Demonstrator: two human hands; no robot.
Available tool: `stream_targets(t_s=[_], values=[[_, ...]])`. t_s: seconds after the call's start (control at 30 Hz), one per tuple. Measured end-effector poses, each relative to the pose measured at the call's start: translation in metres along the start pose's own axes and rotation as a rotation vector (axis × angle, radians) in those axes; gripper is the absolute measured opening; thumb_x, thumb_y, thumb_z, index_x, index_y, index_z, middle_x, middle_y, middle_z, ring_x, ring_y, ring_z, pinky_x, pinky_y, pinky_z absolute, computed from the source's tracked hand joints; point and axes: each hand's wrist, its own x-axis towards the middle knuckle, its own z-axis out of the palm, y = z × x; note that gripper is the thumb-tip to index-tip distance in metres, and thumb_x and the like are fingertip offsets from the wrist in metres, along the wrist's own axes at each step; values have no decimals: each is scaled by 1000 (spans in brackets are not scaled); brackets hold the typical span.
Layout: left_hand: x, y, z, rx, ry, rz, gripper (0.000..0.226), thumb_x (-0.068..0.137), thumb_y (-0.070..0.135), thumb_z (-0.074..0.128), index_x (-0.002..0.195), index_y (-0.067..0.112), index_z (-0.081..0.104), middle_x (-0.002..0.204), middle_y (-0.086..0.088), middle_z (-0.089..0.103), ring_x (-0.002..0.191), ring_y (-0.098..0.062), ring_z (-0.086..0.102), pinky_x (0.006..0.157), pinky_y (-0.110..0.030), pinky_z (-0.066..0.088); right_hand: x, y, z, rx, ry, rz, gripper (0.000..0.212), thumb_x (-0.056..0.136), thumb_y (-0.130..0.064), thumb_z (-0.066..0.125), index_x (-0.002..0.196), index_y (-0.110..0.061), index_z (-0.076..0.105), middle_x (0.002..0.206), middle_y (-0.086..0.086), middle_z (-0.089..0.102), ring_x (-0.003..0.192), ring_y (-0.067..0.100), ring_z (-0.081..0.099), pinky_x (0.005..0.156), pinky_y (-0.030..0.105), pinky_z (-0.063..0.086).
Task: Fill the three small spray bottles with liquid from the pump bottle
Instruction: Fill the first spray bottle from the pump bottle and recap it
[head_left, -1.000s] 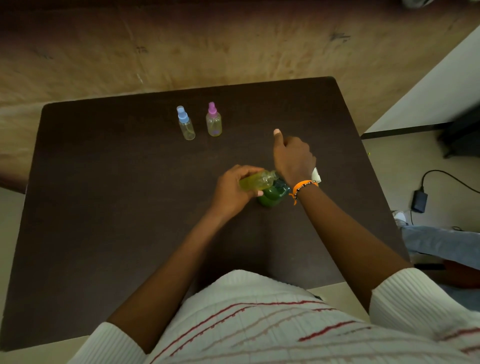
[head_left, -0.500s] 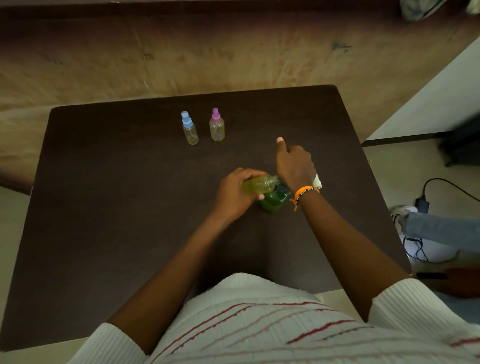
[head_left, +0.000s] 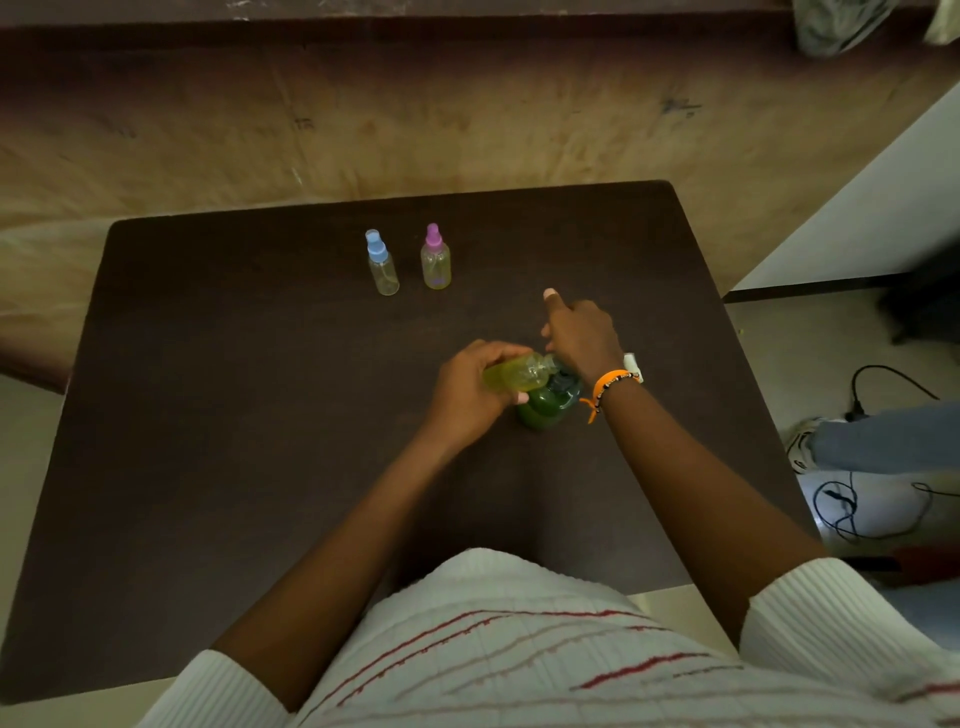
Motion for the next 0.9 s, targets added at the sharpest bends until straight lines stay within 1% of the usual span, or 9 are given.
stream_targets(t_s=[0.1, 0.17, 0.27, 0.33, 0.5, 0.6, 0.7, 0.8, 0.9], values=[[2, -4, 2, 2, -7, -5, 52, 60, -3, 77, 107, 17, 67, 99, 0, 62, 93, -14, 61, 86, -20, 46, -2, 1, 2, -10, 138, -34, 52, 94, -50, 37, 81, -7, 64, 101, 15, 69, 95, 36, 62, 92, 45, 47], [3, -7, 3, 7, -9, -2, 51, 60, -3, 77, 106, 17, 67, 98, 1, 61, 92, -13, 60, 83, -16, 44, -4, 0, 3, -43, 198, -67, 44, 96, -45, 39, 72, -11, 54, 99, 16, 68, 94, 38, 61, 91, 45, 47], [4, -10, 4, 4, -10, -1, 51, 59, -3, 77, 106, 17, 67, 98, 1, 62, 93, -16, 61, 85, -21, 46, -3, -1, 4, -59, 199, -95, 44, 96, -45, 39, 62, -17, 45, 91, 14, 67, 92, 39, 61, 90, 46, 47], [4, -10, 3, -3, -7, 5, 52, 59, -3, 77, 106, 18, 67, 98, 0, 62, 94, -18, 62, 88, -28, 48, -3, -2, 3, -68, 178, -93, 44, 96, -45, 39, 62, -17, 45, 96, 16, 68, 94, 39, 61, 92, 48, 46], [3, -4, 1, -2, -9, 23, 51, 60, -2, 77, 106, 16, 67, 98, 3, 61, 95, -16, 62, 89, -28, 47, -3, -5, -3, -70, 77, -47, 48, 95, -49, 38, 84, -12, 66, 106, 14, 68, 103, 38, 59, 100, 50, 42], [2, -4, 1, -19, -15, 16, 51, 61, -2, 77, 107, 16, 67, 99, 2, 61, 95, -15, 62, 90, -28, 48, -4, -4, -3, -17, 50, -27, 48, 92, -50, 38, 83, -14, 67, 101, 11, 70, 99, 36, 62, 99, 49, 44], [3, -6, 2, -15, -14, 13, 51, 61, -3, 77, 107, 17, 67, 99, 2, 61, 95, -16, 62, 89, -27, 47, -7, -4, -3, -14, 120, -34, 42, 94, -45, 42, 70, -13, 57, 98, 13, 69, 96, 36, 61, 95, 47, 45], [3, -8, 3, -10, -19, 24, 52, 59, -3, 77, 106, 16, 67, 94, 6, 60, 94, -17, 62, 88, -27, 47, -10, -4, -4, -22, 181, -55, 42, 94, -38, 44, 58, -16, 41, 84, 11, 63, 90, 38, 60, 88, 42, 46], [3, -7, 2, -9, -21, 40, 51, 59, -4, 77, 106, 14, 67, 89, 15, 58, 93, -16, 61, 92, -28, 45, -14, -6, -4, -18, 192, -47, 42, 93, -35, 45, 56, -16, 40, 81, 9, 60, 88, 39, 61, 86, 43, 46]])
